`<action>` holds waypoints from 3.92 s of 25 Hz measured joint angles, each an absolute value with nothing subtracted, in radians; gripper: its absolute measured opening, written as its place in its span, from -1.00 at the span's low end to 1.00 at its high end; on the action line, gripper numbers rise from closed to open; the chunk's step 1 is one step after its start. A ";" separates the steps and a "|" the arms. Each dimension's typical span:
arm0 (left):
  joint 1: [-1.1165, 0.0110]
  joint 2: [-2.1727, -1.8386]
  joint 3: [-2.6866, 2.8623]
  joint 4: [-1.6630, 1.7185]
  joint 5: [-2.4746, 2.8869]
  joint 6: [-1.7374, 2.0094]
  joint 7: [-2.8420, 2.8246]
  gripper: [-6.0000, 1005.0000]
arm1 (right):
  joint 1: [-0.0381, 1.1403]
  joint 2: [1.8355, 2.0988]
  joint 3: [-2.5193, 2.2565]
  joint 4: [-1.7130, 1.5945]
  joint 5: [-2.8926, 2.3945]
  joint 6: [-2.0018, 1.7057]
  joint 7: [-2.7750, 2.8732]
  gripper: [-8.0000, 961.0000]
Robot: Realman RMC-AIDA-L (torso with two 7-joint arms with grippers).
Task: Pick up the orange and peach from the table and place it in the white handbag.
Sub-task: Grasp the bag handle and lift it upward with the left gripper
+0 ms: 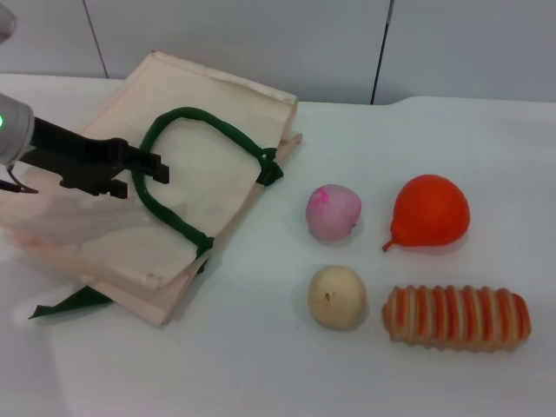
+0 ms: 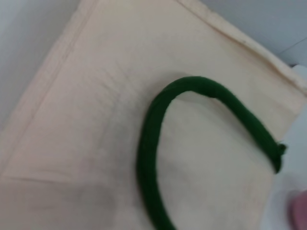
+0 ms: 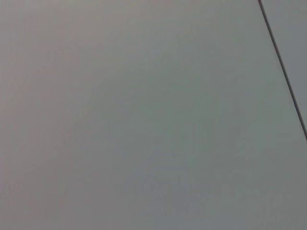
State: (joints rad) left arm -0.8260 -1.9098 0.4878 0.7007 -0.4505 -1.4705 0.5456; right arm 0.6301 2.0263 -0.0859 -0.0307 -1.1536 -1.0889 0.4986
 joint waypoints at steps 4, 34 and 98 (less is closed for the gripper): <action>-0.851 -1.911 0.488 0.660 -0.383 -1.429 0.536 0.68 | 0.630 2.026 -0.086 -0.031 -1.154 -1.088 0.499 0.83; -0.912 -1.912 0.537 0.494 -0.342 -1.174 0.532 0.68 | 0.641 2.026 -0.086 -0.023 -1.154 -1.088 0.499 0.83; -0.869 -1.916 0.577 0.440 -0.783 -1.130 0.881 -0.75 | 0.640 2.028 -0.091 -0.020 -1.160 -1.089 0.499 0.84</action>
